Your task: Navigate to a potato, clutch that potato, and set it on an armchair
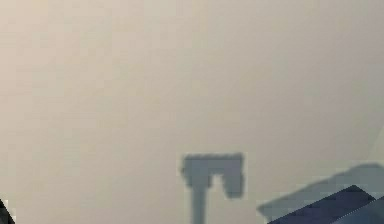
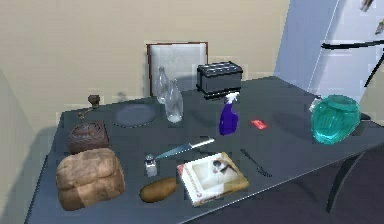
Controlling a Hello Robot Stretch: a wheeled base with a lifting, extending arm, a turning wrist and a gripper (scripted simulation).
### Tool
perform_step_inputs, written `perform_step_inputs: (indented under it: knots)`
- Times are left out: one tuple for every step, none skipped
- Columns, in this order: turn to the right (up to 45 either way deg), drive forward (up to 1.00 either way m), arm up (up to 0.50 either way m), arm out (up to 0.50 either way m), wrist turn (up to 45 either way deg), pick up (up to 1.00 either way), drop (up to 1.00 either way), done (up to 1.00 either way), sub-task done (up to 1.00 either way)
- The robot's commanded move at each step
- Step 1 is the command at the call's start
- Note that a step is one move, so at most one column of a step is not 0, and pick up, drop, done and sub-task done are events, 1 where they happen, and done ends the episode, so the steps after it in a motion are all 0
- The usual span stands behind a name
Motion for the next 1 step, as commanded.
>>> perform_step_inputs:
  knots:
    - [0.0, 0.00, 0.38, 0.00, 0.0, 0.00, 0.00, 0.00, 0.00]
